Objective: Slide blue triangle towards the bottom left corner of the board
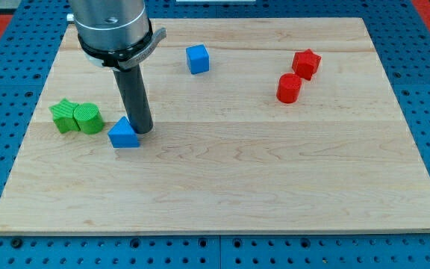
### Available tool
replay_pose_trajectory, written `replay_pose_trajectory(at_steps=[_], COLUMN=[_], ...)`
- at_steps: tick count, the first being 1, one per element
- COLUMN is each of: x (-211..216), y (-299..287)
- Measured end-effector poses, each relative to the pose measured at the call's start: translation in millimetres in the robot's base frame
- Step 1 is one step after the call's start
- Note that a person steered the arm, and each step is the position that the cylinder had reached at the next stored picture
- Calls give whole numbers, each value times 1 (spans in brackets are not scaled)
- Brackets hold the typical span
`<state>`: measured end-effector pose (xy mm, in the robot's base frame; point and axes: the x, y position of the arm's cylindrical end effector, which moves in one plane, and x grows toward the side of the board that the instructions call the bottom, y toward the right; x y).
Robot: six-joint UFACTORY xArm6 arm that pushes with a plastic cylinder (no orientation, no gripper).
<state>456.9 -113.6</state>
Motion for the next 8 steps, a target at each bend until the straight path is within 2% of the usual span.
replay_pose_trajectory(at_steps=[1, 2, 3, 5, 6, 7, 8], x=[23, 15, 19, 81, 88, 85, 33], y=[-21, -59, -62, -76, -86, -13, 60])
